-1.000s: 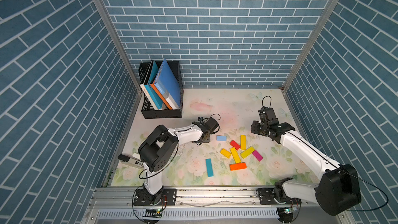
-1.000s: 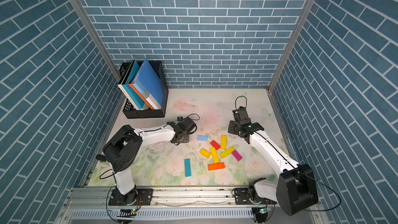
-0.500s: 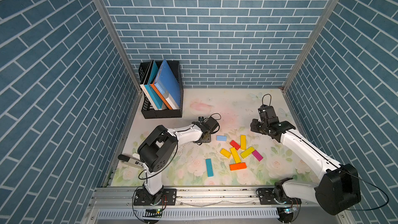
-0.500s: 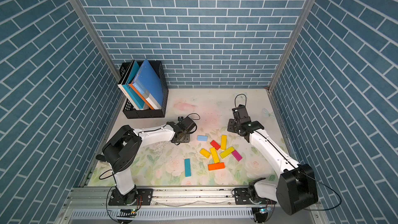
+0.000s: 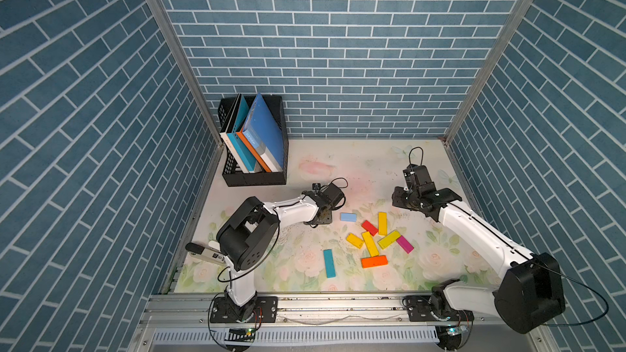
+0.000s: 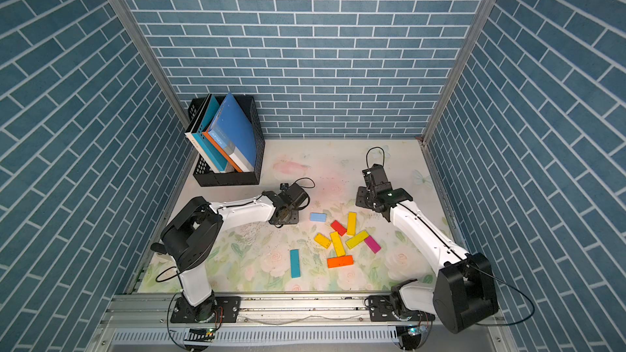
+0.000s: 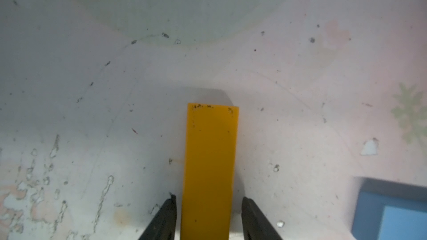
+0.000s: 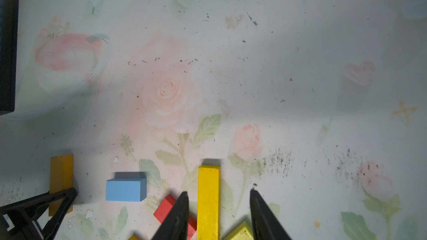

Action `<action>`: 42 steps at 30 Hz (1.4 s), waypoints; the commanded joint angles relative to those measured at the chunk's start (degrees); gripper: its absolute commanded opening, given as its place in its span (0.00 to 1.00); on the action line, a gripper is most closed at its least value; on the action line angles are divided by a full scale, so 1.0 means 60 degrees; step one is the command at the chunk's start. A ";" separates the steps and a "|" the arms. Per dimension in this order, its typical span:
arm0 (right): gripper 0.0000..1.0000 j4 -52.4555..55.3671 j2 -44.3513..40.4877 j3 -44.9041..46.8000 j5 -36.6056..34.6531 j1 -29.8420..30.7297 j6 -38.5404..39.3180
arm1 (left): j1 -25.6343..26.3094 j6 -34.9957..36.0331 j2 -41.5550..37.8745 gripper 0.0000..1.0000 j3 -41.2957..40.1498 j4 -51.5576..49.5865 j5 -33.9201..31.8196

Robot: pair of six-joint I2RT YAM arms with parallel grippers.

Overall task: Assemble the letter h with building blocks
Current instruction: Place the building block at the center of the board, then pick up the building block from the center of the board.

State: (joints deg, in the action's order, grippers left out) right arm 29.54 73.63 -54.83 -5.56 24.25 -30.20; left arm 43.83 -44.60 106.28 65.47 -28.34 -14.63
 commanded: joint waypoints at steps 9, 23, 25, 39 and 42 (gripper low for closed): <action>0.55 0.0577 0.0492 0.0154 -0.0360 0.0843 -0.0772 | -0.0095 0.0365 -0.1687 0.71 0.1898 -0.1508 -0.1282; 0.61 0.1551 0.0194 0.1522 -0.0321 0.0984 -0.2452 | -0.2142 0.1501 -0.4594 0.73 0.1081 0.2238 0.1025; 0.66 0.1681 -0.0486 0.1848 -0.0229 0.0983 -0.3026 | -0.2348 0.1580 -0.4403 0.74 0.1393 0.1872 0.1378; 0.70 0.0679 -0.1108 0.1744 -0.0193 0.3551 -0.3277 | -0.2380 0.1318 -0.6263 0.72 -0.1119 0.1412 0.0897; 0.72 -0.0068 -0.0497 0.1517 -0.0179 0.3801 -0.3460 | -0.2412 0.1359 -0.6686 0.74 -0.1483 0.0911 0.0419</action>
State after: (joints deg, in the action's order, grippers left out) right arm 31.66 68.01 -44.21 -5.08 46.33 -48.23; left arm 29.67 -36.25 68.18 57.82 -20.01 -8.69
